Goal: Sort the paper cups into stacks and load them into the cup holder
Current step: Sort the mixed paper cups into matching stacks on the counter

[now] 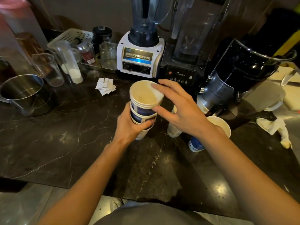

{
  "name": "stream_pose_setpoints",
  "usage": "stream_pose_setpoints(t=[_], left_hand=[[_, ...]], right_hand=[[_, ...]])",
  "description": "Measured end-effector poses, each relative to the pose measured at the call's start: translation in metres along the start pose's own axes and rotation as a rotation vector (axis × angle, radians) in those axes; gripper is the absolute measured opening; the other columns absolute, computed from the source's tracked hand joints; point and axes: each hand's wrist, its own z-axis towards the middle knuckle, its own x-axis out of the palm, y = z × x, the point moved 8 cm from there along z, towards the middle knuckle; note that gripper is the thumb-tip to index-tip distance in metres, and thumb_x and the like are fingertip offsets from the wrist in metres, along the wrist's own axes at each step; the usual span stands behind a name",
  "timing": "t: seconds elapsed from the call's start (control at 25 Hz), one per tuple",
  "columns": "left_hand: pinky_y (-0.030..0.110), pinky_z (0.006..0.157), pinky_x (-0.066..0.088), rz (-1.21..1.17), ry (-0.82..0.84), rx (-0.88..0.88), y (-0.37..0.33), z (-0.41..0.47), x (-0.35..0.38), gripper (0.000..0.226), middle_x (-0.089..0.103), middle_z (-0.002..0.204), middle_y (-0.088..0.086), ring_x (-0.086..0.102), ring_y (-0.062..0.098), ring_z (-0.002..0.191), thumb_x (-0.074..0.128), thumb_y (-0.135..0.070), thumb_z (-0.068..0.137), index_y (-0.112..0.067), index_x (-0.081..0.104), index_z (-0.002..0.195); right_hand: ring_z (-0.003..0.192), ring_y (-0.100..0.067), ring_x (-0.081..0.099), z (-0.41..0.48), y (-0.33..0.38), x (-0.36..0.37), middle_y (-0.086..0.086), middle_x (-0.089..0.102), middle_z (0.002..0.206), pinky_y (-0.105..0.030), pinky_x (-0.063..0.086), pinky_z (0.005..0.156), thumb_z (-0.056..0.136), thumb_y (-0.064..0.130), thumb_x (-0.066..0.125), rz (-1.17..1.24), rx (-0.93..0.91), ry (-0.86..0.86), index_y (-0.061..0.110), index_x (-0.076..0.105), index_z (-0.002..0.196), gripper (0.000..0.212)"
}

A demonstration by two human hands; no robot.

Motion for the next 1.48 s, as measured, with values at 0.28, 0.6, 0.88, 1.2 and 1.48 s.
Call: stream_pose_setpoints(t=[0.28, 0.6, 0.88, 1.2, 1.48], left_hand=[[0.025, 0.098, 0.051, -0.095, 0.117, -0.010, -0.001, -0.011, 0.036, 0.087, 0.058, 0.128, -0.017, 0.057, 0.002, 0.120, 0.087, -0.039, 0.066, -0.033, 0.038, 0.137], [0.022, 0.105, 0.043, -0.113, 0.098, 0.126, -0.028, 0.004, 0.025, 0.090, 0.049, 0.140, -0.021, 0.046, 0.006, 0.133, 0.080, -0.046, 0.076, -0.030, 0.030, 0.149], [0.030, 0.105, 0.046, -0.132, 0.127, 0.110, -0.029, 0.003, 0.031, 0.088, 0.050, 0.140, -0.015, 0.049, 0.009, 0.132, 0.080, -0.045, 0.075, -0.030, 0.032, 0.147], [0.032, 0.109, 0.043, -0.097, 0.090, 0.104, -0.028, 0.003, 0.025, 0.089, 0.047, 0.144, -0.011, 0.045, 0.003, 0.133, 0.078, -0.048, 0.071, -0.035, 0.030, 0.145], [0.027, 0.106, 0.045, -0.098, 0.091, 0.091, -0.025, 0.004, 0.025, 0.086, 0.048, 0.138, -0.024, 0.046, 0.000, 0.131, 0.078, -0.048, 0.073, -0.039, 0.031, 0.144]], right_hand=[[0.117, -0.023, 0.057, -0.011, -0.002, -0.003, -0.005, 0.067, 0.116, -0.047, 0.049, 0.092, 0.095, 0.018, 0.063, 0.048, -0.105, 0.000, 0.009, 0.074, 0.104, 0.017], [0.101, -0.026, 0.061, -0.018, -0.001, -0.002, -0.006, 0.070, 0.099, -0.045, 0.049, 0.086, 0.094, 0.017, 0.062, -0.048, -0.173, 0.011, 0.006, 0.072, 0.100, 0.016], [0.086, -0.026, 0.063, -0.019, 0.013, -0.048, -0.013, 0.069, 0.088, -0.040, 0.049, 0.090, 0.092, 0.004, 0.065, -0.092, -0.179, -0.309, -0.002, 0.072, 0.093, 0.010], [0.088, -0.016, 0.057, -0.053, -0.029, -0.134, -0.011, 0.067, 0.091, -0.024, 0.044, 0.078, 0.099, 0.017, 0.056, -0.316, -0.035, -0.667, -0.002, 0.069, 0.096, 0.023], [0.097, -0.022, 0.060, -0.064, -0.088, -0.022, -0.003, 0.069, 0.099, -0.045, 0.048, 0.090, 0.098, 0.024, 0.057, -0.336, 0.193, 0.093, 0.012, 0.070, 0.106, 0.019]])
